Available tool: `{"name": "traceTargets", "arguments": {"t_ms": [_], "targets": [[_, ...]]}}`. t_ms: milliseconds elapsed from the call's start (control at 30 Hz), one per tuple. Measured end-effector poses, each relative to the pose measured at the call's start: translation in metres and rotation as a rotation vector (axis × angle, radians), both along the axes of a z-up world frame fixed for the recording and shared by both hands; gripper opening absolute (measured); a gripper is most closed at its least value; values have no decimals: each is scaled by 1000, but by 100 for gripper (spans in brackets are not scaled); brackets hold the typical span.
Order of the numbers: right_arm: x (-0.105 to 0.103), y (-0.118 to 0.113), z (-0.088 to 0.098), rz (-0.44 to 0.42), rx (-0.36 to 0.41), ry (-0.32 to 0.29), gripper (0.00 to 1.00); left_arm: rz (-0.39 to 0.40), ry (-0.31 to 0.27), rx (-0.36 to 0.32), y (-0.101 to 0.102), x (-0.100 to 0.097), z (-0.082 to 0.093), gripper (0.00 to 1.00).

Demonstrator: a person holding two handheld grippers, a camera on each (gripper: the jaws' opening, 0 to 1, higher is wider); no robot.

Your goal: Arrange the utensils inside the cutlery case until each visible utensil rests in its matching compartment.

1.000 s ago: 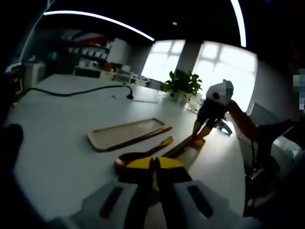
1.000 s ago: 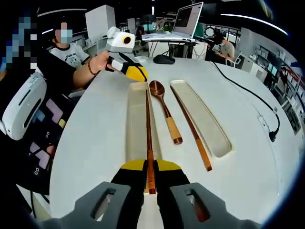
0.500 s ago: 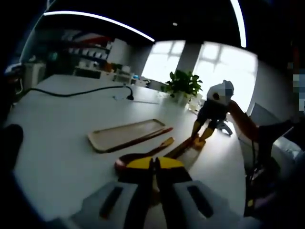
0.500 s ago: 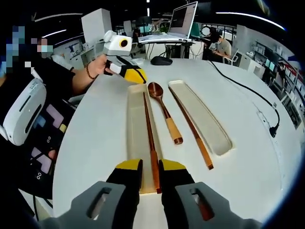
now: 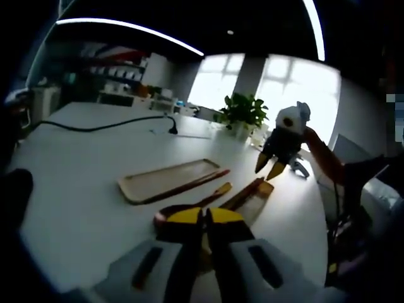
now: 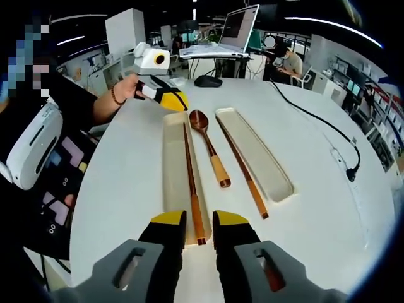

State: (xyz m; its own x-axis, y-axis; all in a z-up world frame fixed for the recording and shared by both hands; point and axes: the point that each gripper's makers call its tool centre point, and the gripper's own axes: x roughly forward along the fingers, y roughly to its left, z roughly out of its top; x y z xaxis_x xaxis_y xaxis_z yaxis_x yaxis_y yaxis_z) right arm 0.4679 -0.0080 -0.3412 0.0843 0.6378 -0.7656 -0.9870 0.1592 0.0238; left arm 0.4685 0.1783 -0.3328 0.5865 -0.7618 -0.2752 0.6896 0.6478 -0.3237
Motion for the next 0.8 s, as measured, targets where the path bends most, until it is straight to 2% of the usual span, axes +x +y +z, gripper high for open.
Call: {"name": "traceTargets", "arguments": {"t_ms": [300,600,700,800], "targets": [[-7,-21,-7,-23,-53,8,14,14,-24,5,7,4,7,3],[-7,-24,-8,-58,-52,19,9,8,-15,42,8,-2,2,3],[-7,-25,-9,-60,-57,20,6,39,-17,36,15,-1,7,2],[-7,-24,-9,-65,-62,19,5,59,-7,64,22,-3,3,1]]}}
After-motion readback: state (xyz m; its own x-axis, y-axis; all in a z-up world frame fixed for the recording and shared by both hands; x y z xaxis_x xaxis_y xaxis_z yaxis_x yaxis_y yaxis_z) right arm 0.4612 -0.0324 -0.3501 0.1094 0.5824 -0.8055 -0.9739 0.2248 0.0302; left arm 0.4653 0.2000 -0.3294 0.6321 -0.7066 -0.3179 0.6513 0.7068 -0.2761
